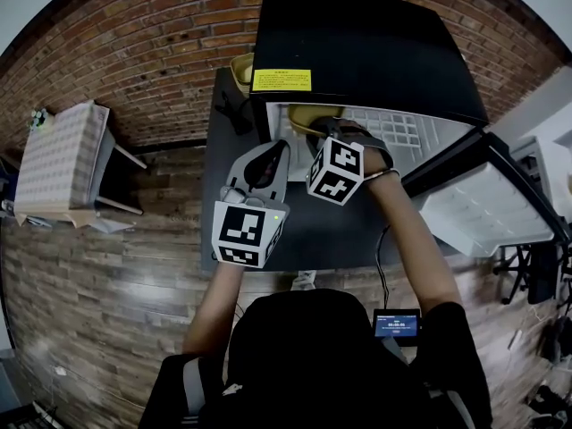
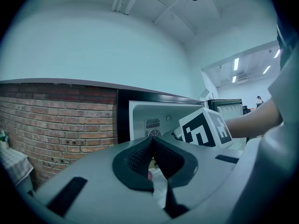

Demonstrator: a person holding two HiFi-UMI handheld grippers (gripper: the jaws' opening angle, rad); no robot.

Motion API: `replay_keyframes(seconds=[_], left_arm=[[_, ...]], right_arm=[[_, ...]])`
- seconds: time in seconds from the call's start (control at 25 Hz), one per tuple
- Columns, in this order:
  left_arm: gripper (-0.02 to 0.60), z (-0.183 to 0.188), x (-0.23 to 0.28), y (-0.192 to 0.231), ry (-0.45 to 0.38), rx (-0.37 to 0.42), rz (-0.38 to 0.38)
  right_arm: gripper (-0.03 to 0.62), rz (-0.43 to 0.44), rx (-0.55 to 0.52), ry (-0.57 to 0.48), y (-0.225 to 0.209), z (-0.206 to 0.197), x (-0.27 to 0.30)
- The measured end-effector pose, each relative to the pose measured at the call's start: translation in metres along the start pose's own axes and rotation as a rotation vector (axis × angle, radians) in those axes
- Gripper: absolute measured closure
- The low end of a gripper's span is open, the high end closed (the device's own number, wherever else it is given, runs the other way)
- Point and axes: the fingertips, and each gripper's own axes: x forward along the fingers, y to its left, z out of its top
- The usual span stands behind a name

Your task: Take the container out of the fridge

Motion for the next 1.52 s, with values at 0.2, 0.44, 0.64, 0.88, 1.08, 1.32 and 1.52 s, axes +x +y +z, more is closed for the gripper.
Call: replay_keyframes(seconds=[0.2,0.44,0.64,0.88,1.08,1.32,1.52], left_arm=[[0.568,0.000,-0.004,0.002,0.001,-0.002,0.005],[0.568,0.001,-0.007,0.001,-0.003,-0.001,0.002],[0.568,0.001,-0.014,0.001,-0.007,-0.003,0.000],[0.568,0.002,-0.022,-0.002,-0.012,-0.004,-0.007],[0.568,0.004,-0.032,-0.005,-0.019,-0.003,-0.016],[0.568,0.005,-0.047,-0.010,-0.023,-0.002,-0.026],[0.568,0.006,-0.061,-0.014,-0.027,-0.002,-0.038]], right_arm=[[0.512,0.025,-0.004,0.000,0.003,0.002,-0.003],[0.540,0.036,-0.013,0.003,0.010,0.003,-0.006],[0.542,0.062,-0.008,0.002,0.019,0.007,-0.012],[0.542,0.062,0.005,-0.008,0.025,0.010,-0.022],[0.543,0.054,0.017,-0.008,0.033,0.014,-0.030],[0.543,0.048,0.023,-0.006,0.045,0.019,-0.044],[0.543,0.051,0.029,0.001,0.058,0.024,-0.054]])
